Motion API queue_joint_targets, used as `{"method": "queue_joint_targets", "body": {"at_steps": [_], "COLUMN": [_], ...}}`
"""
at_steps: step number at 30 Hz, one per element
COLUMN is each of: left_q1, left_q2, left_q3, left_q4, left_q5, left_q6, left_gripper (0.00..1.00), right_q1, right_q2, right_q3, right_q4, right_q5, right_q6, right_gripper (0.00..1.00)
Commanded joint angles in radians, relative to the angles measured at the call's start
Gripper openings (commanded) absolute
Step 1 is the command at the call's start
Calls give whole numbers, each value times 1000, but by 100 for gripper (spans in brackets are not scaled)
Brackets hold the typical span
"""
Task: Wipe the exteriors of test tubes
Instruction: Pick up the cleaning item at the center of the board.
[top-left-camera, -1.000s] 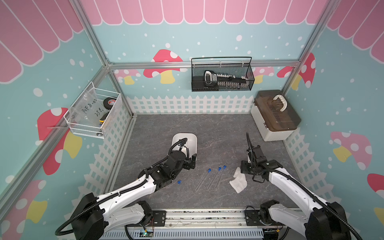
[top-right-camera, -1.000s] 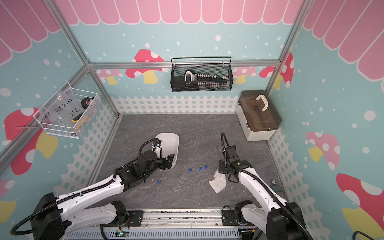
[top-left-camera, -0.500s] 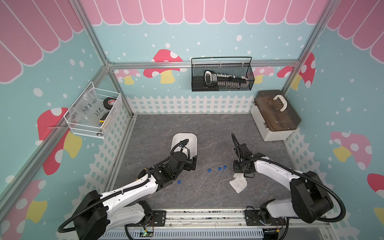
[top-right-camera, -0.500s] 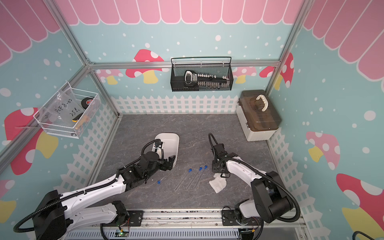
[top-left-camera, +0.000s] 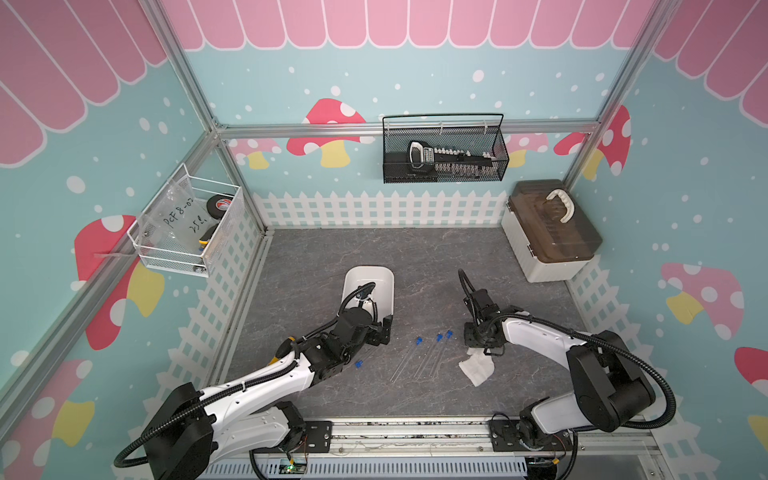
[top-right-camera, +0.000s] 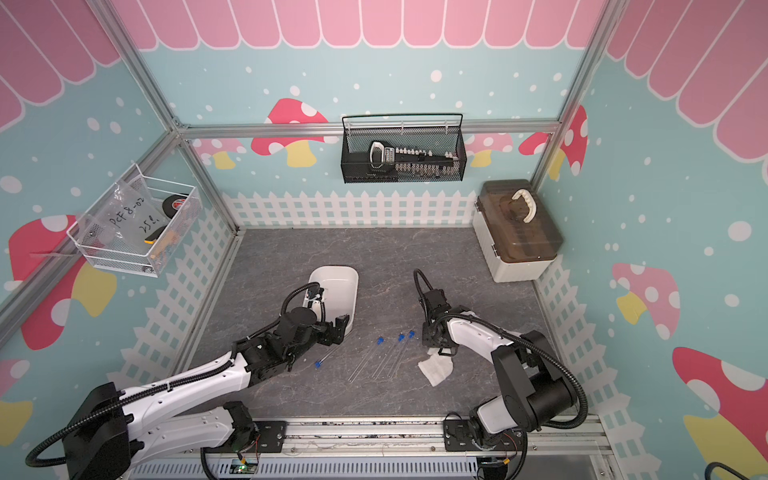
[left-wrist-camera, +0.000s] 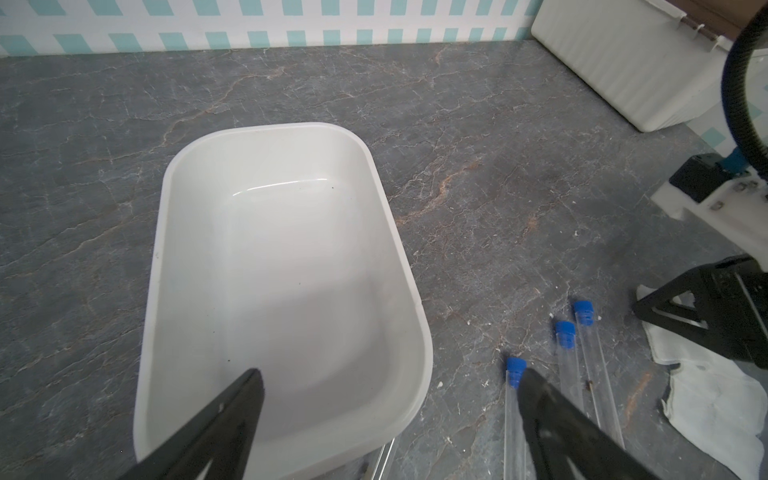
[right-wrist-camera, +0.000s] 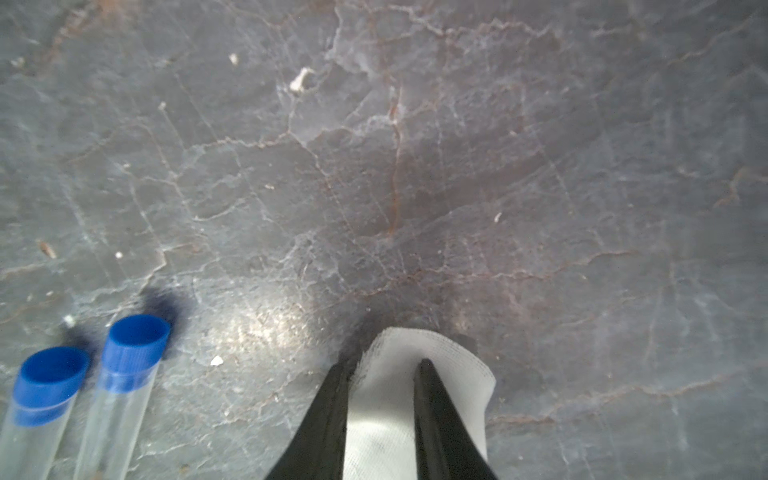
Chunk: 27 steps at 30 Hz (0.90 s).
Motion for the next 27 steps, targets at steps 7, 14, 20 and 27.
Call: {"method": "queue_joint_targets", "body": {"at_steps": [7,14,20,27], "left_q1": [-14,-37,-78,-143], "left_q2": [-31,-38,-20,41], "left_q3": [-25,-25,-9,9], "left_q4": [-13,-32,-55,-85], "left_q5": [37,37,52,79], "left_q6": [-45,-53,-45,-51], "left_gripper": [95,95,95,95], "right_q1": [8,8,6,-1], "right_q2": [31,-31,-155,-270], "right_q3": [-14,-14,43,92], "right_q4": [-9,-22,-90,-141], "right_q5": [30,15,27,26], "right_q6": [9,23,8,1], "right_gripper": [4,0,0,0]}}
